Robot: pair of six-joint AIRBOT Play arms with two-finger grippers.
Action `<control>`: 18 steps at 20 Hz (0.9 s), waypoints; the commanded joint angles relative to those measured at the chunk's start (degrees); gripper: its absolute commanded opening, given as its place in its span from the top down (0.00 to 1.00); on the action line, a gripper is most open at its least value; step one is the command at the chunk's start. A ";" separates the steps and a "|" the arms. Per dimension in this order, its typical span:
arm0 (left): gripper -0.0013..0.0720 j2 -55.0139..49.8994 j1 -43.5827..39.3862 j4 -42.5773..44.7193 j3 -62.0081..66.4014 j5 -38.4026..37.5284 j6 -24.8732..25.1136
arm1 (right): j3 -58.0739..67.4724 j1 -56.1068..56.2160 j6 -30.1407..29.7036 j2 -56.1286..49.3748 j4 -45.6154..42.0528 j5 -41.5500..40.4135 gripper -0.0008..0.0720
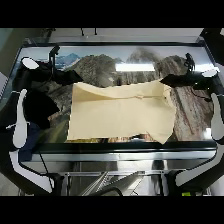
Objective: Fold the shirts.
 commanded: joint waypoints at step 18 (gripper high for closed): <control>0.09 21.57 6.19 21.86 -53.55 -3.06 -6.97 | -34.95 -28.59 16.20 21.97 -19.76 16.48 0.35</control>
